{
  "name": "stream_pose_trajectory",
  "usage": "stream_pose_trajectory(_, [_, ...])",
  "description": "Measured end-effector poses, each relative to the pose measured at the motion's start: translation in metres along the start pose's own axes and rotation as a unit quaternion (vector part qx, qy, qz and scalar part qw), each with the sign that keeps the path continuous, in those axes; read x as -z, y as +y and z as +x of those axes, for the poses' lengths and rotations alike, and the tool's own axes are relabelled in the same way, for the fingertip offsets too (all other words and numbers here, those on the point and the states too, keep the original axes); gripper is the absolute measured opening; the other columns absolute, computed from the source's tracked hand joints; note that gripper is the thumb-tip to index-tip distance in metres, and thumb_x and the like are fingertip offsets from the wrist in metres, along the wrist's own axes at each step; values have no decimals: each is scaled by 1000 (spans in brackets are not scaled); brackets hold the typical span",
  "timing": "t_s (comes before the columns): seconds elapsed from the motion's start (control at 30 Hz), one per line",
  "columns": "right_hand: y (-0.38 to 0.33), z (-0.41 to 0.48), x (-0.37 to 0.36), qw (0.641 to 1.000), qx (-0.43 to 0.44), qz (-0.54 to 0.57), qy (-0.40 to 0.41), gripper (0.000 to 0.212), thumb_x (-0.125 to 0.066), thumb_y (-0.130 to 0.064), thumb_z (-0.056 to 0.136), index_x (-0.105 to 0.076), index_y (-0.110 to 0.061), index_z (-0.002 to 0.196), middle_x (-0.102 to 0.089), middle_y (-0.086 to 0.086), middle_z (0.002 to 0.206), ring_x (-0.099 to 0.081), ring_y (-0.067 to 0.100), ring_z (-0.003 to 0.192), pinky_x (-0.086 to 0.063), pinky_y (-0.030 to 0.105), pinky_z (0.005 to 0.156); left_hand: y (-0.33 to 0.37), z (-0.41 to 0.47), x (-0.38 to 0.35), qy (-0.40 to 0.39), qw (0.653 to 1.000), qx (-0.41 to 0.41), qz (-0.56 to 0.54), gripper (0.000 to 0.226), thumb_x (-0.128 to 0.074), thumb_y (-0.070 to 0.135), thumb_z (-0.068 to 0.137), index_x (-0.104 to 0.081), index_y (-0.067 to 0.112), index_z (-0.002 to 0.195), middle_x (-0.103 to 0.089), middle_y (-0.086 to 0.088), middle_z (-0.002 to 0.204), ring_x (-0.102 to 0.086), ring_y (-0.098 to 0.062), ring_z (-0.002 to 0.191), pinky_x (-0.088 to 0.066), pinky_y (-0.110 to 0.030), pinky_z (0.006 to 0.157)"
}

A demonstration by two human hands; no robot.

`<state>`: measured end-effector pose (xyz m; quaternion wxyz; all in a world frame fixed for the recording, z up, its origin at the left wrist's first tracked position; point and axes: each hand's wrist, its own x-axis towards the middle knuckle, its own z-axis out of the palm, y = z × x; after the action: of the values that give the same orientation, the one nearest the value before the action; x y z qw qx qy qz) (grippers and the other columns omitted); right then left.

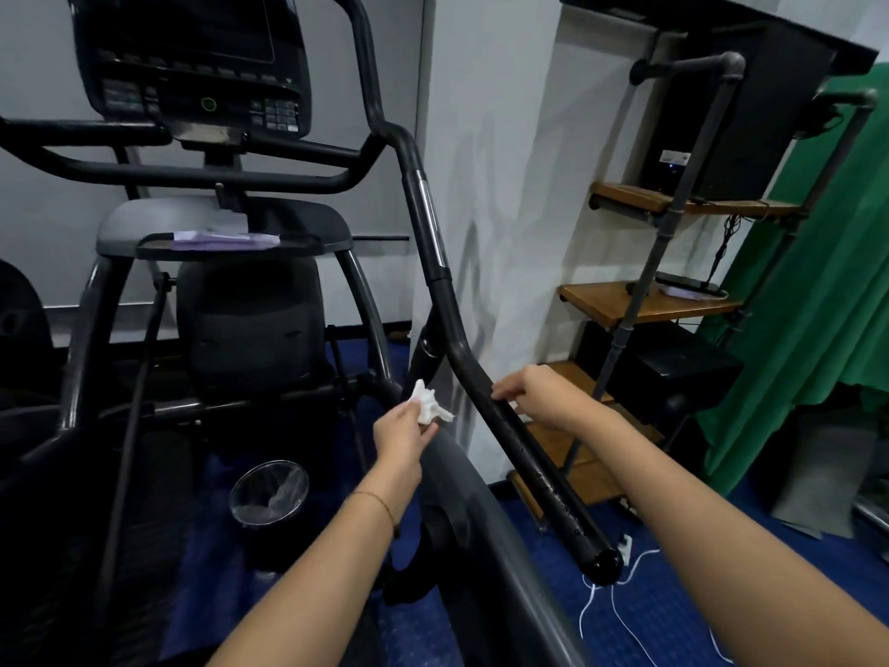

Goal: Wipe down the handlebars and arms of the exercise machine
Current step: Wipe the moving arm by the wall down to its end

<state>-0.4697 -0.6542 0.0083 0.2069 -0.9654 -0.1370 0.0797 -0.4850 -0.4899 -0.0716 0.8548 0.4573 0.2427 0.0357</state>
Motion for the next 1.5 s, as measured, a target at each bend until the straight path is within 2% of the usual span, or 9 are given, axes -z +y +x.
stream_pose_trajectory(0.13, [8, 4, -1, 990, -36, 133, 32, 25, -49, 5, 89, -67, 2, 105, -66, 19, 112, -61, 31, 106, -50, 30, 85, -23, -10, -24, -44, 971, -159, 174, 27, -51, 13, 94, -69, 9, 114, -71, -2, 100, -62, -9, 89, -45, -18, 79])
stream_pose_trajectory(0.23, [13, 6, 0, 987, -45, 151, 26, 27, -46, 9, 89, -65, 5, 108, -64, 22, 113, -59, 34, 109, -52, 24, 79, -44, -42, -29, -138, 906, -276, 289, 31, -52, 14, 96, -60, 17, 126, -53, 16, 124, -47, 7, 116, -33, 4, 87])
stream_pose_trajectory(0.43, [19, 13, -1, 987, -48, 154, -20, 37, -34, 19, 90, -51, 15, 122, -51, 23, 132, -49, 36, 123, -49, 15, 83, -73, -63, -6, -218, 807, -398, 378, 39, -51, 12, 96, -48, 15, 134, -34, 23, 136, -24, 23, 126, -20, -2, 106])
stream_pose_trajectory(0.5, [20, 14, 0, 985, -50, 161, -26, 39, -33, 19, 90, -51, 12, 124, -50, 22, 133, -50, 34, 123, -46, 25, 96, -61, -49, -8, -219, 778, -422, 410, 37, -51, 11, 96, -51, 13, 133, -35, 23, 135, -28, 17, 128, -19, -1, 106])
stream_pose_trajectory(0.7, [22, 8, -5, 976, -36, 209, 41, 23, -50, 6, 89, -66, 5, 106, -66, 21, 110, -60, 32, 108, -50, 17, 79, -56, -41, 18, -284, 657, -489, 499, 45, -39, 29, 93, -52, 11, 133, -38, 12, 141, -34, 3, 130, -23, -3, 106])
stream_pose_trajectory(0.83, [24, 5, -2, 983, 3, 180, 17, 32, -41, 16, 89, -58, 11, 116, -58, 23, 123, -56, 29, 115, -48, 12, 85, -44, -29, 19, -288, 669, -454, 514, 40, -46, 26, 97, -47, 20, 136, -30, 24, 141, -31, 8, 131, -24, -6, 108])
stream_pose_trajectory(0.97, [33, -19, -7, 990, -19, 132, 47, 34, -59, -15, 90, -59, -12, 124, -65, 7, 116, -65, 17, 96, -52, 35, 91, -26, -14, 6, -266, 694, -413, 527, 40, -45, 21, 99, -43, 24, 139, -31, 17, 147, -30, 4, 135, -20, -4, 107])
stream_pose_trajectory(1.2, [19, -35, -17, 999, 18, 29, 40, 28, -66, -18, 85, -68, -6, 110, -66, 14, 113, -59, 24, 108, -42, 37, 97, -14, 2, -5, -300, 633, -439, 563, 41, -46, 15, 98, -44, 18, 139, -24, 22, 143, -25, 3, 136, -15, -4, 108])
stream_pose_trajectory(1.5, [22, -35, -19, 998, 38, -23, 53, 38, -61, -24, 89, -59, -14, 125, -52, 0, 136, -49, 12, 122, -34, 19, 100, -3, 22, -6, -298, 653, -402, 568, 41, -47, 16, 98, -45, 19, 138, -26, 23, 143, -27, 4, 135, -18, -6, 108])
